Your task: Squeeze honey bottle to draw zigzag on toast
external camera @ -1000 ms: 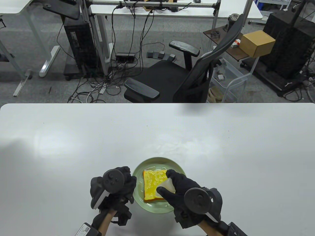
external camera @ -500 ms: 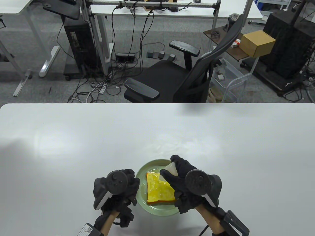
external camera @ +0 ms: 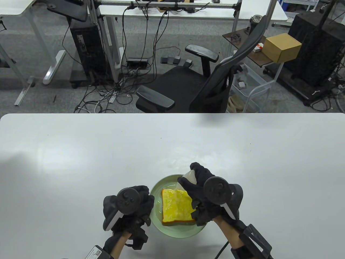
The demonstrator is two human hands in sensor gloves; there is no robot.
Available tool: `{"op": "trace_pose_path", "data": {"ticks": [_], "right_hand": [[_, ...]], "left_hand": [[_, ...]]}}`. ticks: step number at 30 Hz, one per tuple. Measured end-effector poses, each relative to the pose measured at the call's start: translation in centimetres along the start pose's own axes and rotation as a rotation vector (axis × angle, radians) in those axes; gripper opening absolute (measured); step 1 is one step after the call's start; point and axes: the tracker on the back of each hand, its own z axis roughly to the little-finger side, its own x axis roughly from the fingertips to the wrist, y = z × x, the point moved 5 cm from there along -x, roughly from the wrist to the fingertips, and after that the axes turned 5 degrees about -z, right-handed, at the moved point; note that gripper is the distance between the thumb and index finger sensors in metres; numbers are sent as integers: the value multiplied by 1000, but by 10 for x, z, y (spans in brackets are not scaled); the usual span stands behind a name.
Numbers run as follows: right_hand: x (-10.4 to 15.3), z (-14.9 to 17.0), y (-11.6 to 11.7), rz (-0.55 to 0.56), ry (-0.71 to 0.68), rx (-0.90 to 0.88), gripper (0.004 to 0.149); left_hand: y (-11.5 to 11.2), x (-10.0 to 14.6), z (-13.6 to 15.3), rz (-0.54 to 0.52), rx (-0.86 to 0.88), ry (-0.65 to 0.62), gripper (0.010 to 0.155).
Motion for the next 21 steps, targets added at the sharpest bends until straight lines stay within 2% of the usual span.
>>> {"op": "trace_pose_path", "data": {"ticks": [8, 16, 21], "right_hand": [[23, -11, -3, -33, -86, 9, 73], [45, -10, -9, -54, -116, -27, 73], [49, -6, -12, -54, -111, -29, 73]], "left_hand": [[3, -1, 7, -20, 6, 23, 45], [7, -2, 11, -29, 16, 37, 45], [6, -2, 10, -28, 17, 33, 44]]}}
